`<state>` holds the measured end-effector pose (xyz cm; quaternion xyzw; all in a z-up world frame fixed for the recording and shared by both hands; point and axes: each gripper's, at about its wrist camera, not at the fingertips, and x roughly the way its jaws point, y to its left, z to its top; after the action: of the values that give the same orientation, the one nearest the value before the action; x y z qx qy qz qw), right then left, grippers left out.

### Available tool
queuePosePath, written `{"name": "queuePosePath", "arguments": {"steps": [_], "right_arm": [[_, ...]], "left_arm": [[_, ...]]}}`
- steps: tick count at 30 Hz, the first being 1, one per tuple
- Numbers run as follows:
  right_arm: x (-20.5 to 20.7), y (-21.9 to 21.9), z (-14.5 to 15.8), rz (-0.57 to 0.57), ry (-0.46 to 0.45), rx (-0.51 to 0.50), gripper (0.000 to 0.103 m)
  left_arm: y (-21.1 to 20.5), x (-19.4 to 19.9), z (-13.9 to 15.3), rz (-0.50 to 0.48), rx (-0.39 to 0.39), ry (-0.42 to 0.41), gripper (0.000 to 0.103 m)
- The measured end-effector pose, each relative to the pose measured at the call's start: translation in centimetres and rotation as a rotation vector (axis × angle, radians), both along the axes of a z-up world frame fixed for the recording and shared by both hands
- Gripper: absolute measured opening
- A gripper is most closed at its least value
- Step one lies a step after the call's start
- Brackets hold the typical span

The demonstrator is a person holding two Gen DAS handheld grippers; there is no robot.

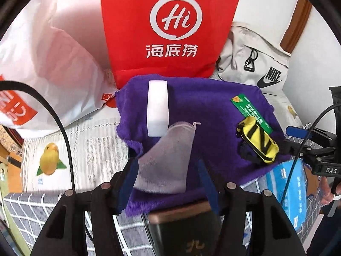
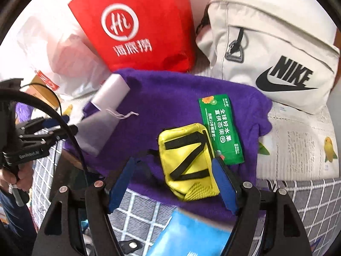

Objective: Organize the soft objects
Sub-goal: 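Move the left tool to the white glove on the bed and grasp its fingertip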

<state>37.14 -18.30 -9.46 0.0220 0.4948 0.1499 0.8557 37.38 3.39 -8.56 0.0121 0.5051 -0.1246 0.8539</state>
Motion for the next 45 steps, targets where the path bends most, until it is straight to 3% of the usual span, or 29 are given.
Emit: {"name": "queuePosePath", "arguments": {"steps": [12,18,29,35,39,45], "right_arm": [[-10.0,-0.5,3.7,-0.027,-0.078,0.021,0.074],[-16.4,0.4,4.6,0.013,-0.128,0.022,0.074],[-24.1,1.0,1.2,0.022,-0.110,0.026,0.074],[-26.0,1.1,-0.7,0.021,-0.081,0.034,0.074],[-26.6,0.9,-2.0,0.009,-0.048,0.044,0.074],[-27.1,0.0,-2.8,-0.012,-0.032,0.050,0.074]], "left_arm": [[1.2,-9.4,3.4,-0.003,0.005,-0.071,0.056],[1.2,-15.3,3.2,-0.028,-0.010,-0.080,0.056],[1.8,-21.7,-2.3,-0.027,-0.081,0.023,0.056],[0.6,-23.0,-4.2,-0.059,-0.030,0.031,0.056],[0.4,-23.3,-3.4,-0.067,-0.056,0.000,0.056],[-0.3,-22.6,-0.7,-0.107,-0.164,-0.039,0.057]]}}
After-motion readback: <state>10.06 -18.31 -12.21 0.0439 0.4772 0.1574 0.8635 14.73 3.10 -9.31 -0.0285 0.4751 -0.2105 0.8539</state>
